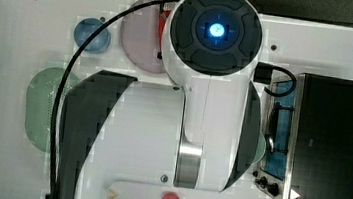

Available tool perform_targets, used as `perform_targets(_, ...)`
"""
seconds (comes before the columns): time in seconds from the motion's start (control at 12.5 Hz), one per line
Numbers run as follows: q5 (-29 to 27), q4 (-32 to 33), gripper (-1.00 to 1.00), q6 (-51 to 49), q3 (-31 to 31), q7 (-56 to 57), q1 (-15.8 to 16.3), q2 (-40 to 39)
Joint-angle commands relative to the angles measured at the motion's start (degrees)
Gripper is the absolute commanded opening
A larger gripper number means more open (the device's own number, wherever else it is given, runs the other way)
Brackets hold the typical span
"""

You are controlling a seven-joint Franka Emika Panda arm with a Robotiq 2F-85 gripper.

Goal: Drag strainer left to right.

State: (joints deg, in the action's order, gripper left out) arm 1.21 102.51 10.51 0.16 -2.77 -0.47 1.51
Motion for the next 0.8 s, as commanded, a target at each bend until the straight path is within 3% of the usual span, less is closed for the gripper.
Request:
perform_targets(0.08,1.48,5.95,0.58,-10.33,-3.05,-3.37,0.66,18.56)
perform_targets(0.24,1.43,5.98,1.0,-10.28,-0.98,-3.39,0.96,18.05)
perform_targets(0.48,1.39,5.99,1.0,-9.61,5.32,-5.43,1.74,15.92)
perform_targets(0.8,1.39,6.07,1.0,-5.77,16.33,-18.23,1.96,10.24)
